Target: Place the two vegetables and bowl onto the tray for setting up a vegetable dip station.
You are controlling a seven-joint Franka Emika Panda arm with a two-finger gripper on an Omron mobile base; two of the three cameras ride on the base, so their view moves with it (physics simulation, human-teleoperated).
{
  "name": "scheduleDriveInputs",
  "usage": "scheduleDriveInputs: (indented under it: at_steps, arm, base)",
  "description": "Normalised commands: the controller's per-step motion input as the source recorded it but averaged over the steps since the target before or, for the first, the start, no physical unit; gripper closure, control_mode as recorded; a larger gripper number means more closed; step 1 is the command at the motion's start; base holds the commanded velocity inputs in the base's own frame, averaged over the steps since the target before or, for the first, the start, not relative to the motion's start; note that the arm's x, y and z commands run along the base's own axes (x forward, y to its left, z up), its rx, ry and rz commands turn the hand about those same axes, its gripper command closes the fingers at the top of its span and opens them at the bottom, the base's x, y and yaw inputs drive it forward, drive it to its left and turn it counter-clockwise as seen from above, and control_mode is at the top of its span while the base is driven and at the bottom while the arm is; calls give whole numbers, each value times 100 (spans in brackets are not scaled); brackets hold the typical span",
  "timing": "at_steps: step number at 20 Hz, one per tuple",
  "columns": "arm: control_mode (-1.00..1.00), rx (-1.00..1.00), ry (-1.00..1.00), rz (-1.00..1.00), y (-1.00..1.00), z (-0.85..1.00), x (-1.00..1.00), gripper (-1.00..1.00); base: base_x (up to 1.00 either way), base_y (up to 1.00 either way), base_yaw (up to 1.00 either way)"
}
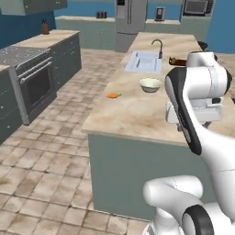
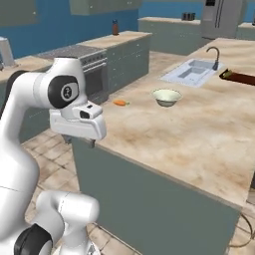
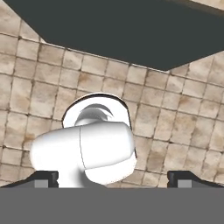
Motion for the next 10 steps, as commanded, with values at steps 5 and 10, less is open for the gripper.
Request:
scheduleDriveInputs:
  at_steps: [5,10]
  arm:
    - [100,0,0,0,0,0,0,-100]
    - [100,0,0,0,0,0,0,-100]
  base:
    - [1,100,-37]
    - [7,100,-38]
